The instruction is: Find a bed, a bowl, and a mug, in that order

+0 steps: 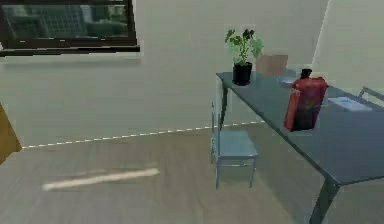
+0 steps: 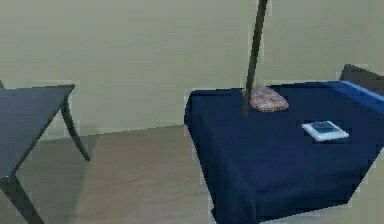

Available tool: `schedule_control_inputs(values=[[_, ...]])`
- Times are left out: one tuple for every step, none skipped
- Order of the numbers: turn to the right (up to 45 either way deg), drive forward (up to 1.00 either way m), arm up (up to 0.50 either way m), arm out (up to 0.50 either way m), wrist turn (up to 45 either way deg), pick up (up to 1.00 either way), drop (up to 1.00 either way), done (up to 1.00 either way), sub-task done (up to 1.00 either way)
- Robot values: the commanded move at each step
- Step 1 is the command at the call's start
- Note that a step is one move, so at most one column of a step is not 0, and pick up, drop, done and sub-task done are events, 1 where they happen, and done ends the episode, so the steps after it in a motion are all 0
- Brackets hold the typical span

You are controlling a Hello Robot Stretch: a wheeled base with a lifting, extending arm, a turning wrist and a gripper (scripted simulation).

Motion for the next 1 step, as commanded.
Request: schedule_control_inputs(values=[[0.0,0.9,0.0,0.0,0.0,0.0,0.0,0.0,0.0]])
